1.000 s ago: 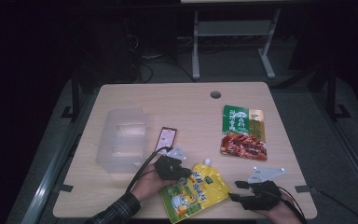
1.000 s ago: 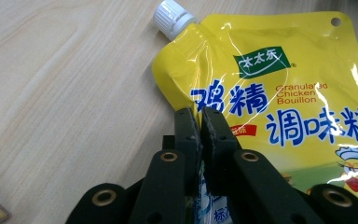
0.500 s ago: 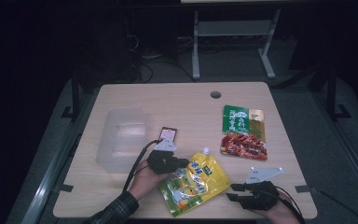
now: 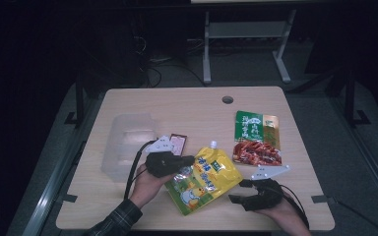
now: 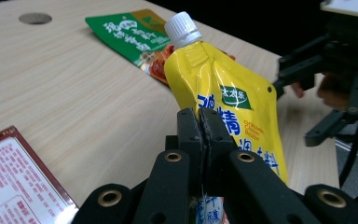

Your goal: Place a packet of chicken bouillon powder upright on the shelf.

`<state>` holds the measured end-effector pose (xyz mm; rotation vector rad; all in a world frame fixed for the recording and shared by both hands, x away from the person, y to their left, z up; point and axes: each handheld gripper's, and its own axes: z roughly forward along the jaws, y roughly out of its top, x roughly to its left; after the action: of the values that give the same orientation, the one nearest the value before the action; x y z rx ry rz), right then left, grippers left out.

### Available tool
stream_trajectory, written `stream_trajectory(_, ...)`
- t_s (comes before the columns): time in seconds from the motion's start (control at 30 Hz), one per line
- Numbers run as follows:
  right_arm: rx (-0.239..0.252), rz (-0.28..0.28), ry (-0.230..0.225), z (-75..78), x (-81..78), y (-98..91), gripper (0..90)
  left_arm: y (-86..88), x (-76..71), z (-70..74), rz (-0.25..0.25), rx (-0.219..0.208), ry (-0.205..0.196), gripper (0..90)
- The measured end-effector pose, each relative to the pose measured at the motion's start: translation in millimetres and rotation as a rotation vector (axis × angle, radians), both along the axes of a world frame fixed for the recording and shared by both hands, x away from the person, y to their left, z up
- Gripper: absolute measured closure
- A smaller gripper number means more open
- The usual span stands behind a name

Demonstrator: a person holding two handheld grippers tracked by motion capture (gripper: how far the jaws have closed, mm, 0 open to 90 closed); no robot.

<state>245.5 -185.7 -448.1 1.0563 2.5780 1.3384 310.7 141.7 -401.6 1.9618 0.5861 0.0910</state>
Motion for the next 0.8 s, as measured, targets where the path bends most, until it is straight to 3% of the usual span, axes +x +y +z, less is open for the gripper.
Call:
stream_trajectory(0.2,0.076,0.003,-0.027,1.5,18.2,10.5,24.5,3.6,-1.5,7.2,0.011,-0.04,-0.024,88.5)
stream_trajectory(0.33,0.124,0.023,-0.007,0.6,28.0,18.1,27.9,4.9,-1.8,9.2,0.014,-0.058,-0.029,88.4)
stream_trajectory(0.5,0.158,0.052,0.038,-1.9,38.9,28.2,43.0,6.6,-2.0,10.3,0.023,-0.071,-0.036,88.4)
stream_trajectory(0.67,0.222,0.079,0.028,2.9,43.1,31.7,68.1,10.3,-1.4,11.1,0.044,-0.083,-0.043,88.4)
stream_trajectory(0.8,0.253,0.084,0.004,7.0,43.9,29.4,83.3,12.3,-1.1,10.2,0.048,-0.083,-0.042,88.3)
